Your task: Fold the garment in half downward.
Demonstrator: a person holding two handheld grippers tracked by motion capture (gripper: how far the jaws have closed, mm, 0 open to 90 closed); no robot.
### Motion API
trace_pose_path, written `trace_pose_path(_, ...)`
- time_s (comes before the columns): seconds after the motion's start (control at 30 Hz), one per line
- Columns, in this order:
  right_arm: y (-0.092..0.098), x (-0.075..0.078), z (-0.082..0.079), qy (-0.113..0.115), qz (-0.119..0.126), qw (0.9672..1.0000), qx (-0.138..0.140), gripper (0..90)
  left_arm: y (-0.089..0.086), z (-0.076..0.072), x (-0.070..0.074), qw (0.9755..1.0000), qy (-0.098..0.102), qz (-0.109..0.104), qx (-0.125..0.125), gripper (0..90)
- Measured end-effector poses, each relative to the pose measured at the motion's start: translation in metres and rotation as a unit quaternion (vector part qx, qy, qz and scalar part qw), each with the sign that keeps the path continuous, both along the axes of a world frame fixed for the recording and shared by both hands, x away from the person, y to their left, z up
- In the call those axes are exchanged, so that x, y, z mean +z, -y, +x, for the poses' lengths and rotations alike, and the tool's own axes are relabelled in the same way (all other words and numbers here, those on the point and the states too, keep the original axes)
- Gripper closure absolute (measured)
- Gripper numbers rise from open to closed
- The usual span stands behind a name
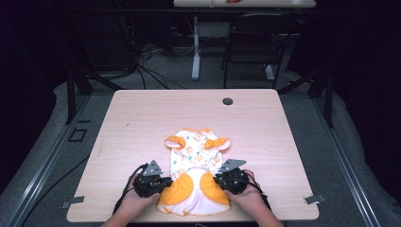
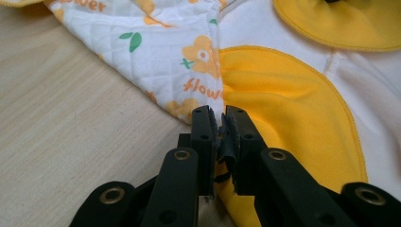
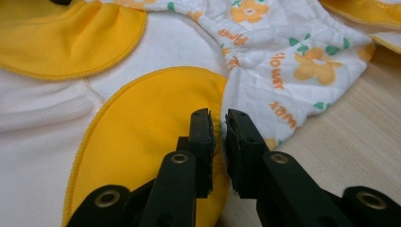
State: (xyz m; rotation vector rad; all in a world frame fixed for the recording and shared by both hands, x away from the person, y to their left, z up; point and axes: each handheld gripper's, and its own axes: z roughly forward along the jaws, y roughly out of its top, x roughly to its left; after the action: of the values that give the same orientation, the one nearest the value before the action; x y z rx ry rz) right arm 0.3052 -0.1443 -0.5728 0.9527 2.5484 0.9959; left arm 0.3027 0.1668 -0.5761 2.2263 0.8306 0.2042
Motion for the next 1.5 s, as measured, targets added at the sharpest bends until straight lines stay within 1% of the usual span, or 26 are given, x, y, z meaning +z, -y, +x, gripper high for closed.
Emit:
trace_pose_path(0.13,-0.001,0.001,-0.002,-0.001,-0.004,1.0,0.008,80.1,-0.001,-0.001,0.001,1.0,-0.002,0.002,-0.001,82.5)
trace_pose_path(0.2,0.0,0.001,-0.001,-0.007,0.004,1.0,0.005,78.7,-0.001,0.0,0.001,1.0,-0.002,-0.001,0.004,81.9)
trace_pose_path(0.23,0.001,0.002,0.0,-0.008,0.001,1.0,0.003,77.5,-0.002,0.001,0.001,1.0,-0.006,-0.007,0.004,81.6)
trace_pose_path(0.27,0.002,0.002,0.001,-0.01,0.011,0.9999,-0.002,77.2,-0.002,0.002,0.002,0.9999,-0.004,-0.011,0.005,81.1)
trace_pose_path(0.3,0.003,0.003,0.002,-0.01,0.016,0.9998,-0.002,77.0,-0.003,0.004,0.004,0.9997,-0.004,-0.021,0.009,80.4)
trace_pose_path(0.33,0.004,0.006,0.003,-0.007,0.012,0.9999,-0.004,75.7,-0.004,0.005,0.005,0.9995,-0.002,-0.03,0.011,77.7)
trace_pose_path(0.37,0.005,0.008,0.004,-0.003,0.009,0.9999,-0.004,75.2,-0.005,0.008,0.007,0.999,0.0,-0.039,0.02,73.9)
trace_pose_path(0.4,0.005,0.01,0.004,0.002,0.014,0.9999,-0.007,74.6,-0.006,0.011,0.009,0.9983,0.003,-0.051,0.029,70.3)
trace_pose_path(0.47,0.008,0.016,0.007,0.007,0.017,0.9998,-0.011,73.7,-0.007,0.018,0.012,0.9978,0.004,-0.058,0.031,69.8)
trace_pose_path(0.5,0.01,0.018,0.01,0.006,0.016,0.9997,-0.014,73.2,-0.007,0.025,0.014,0.9976,0.005,-0.061,0.031,67.9)
trace_pose_path(0.57,0.013,0.02,0.017,0.004,0.022,0.9994,-0.027,72.2,-0.006,0.03,0.016,0.9973,0.004,-0.065,0.035,65.4)
trace_pose_path(0.63,0.015,0.021,0.024,-0.006,0.022,0.9992,-0.033,71.5,-0.005,0.038,0.019,0.9968,-0.002,-0.071,0.036,63.5)
trace_pose_path(0.67,0.016,0.022,0.028,-0.01,0.023,0.999,-0.037,70.9,-0.005,0.042,0.021,0.997,0.0,-0.068,0.038,61.9)
trace_pose_path(0.73,0.017,0.024,0.035,-0.014,0.01,0.9992,-0.036,68.5,-0.004,0.052,0.024,0.9971,0.005,-0.066,0.037,59.2)
trace_pose_path(0.77,0.016,0.025,0.039,-0.01,0.011,0.9992,-0.038,66.9,-0.003,0.057,0.025,0.9971,0.004,-0.066,0.038,58.3)
trace_pose_path(0.87,0.016,0.03,0.049,-0.019,0.018,0.9989,-0.039,64.4,-0.003,0.069,0.028,0.9968,0.001,-0.067,0.045,58.1)
trace_pose_path(0.97,0.016,0.037,0.059,-0.019,0.024,0.9987,-0.041,62.2,-0.003,0.08,0.034,0.9966,-0.005,-0.066,0.048,57.5)
trace_pose_path(1.03,0.015,0.043,0.064,-0.015,0.019,0.9989,-0.04,61.4,-0.003,0.086,0.039,0.9972,-0.004,-0.06,0.045,56.2)
trace_pose_path(1.07,0.014,0.046,0.068,-0.015,0.01,0.9991,-0.039,60.9,-0.003,0.089,0.042,0.9977,-0.004,-0.054,0.04,56.2)
trace_pose_path(1.13,0.013,0.054,0.074,-0.01,0.002,0.9992,-0.038,59.3,-0.002,0.094,0.048,0.9977,0.0,-0.056,0.037,57.7)
trace_pose_path(1.17,0.013,0.058,0.077,-0.006,0.004,0.9992,-0.039,58.9,-0.001,0.096,0.05,0.9978,-0.001,-0.056,0.036,58.3)
trace_pose_path(1.3,0.011,0.072,0.089,-0.003,0.007,0.9993,-0.038,59.2,0.003,0.105,0.059,0.9988,0.01,-0.038,0.029,58.5)
trace_pose_path(1.33,0.01,0.076,0.092,0.006,-0.002,0.9995,-0.03,59.8,0.003,0.107,0.06,0.9988,0.013,-0.036,0.03,58.5)
trace_pose_path(1.4,0.007,0.08,0.098,0.013,-0.016,0.9995,-0.021,59.7,0.004,0.112,0.063,0.9986,0.017,-0.036,0.036,58.1)
trace_pose_path(1.47,0.004,0.083,0.104,0.017,-0.027,0.9993,-0.019,58.5,0.005,0.118,0.066,0.998,0.032,-0.036,0.039,55.8)
trace_pose_path(1.5,0.003,0.084,0.109,0.017,-0.029,0.9992,-0.022,56.5,0.005,0.121,0.067,0.9979,0.038,-0.031,0.042,53.8)
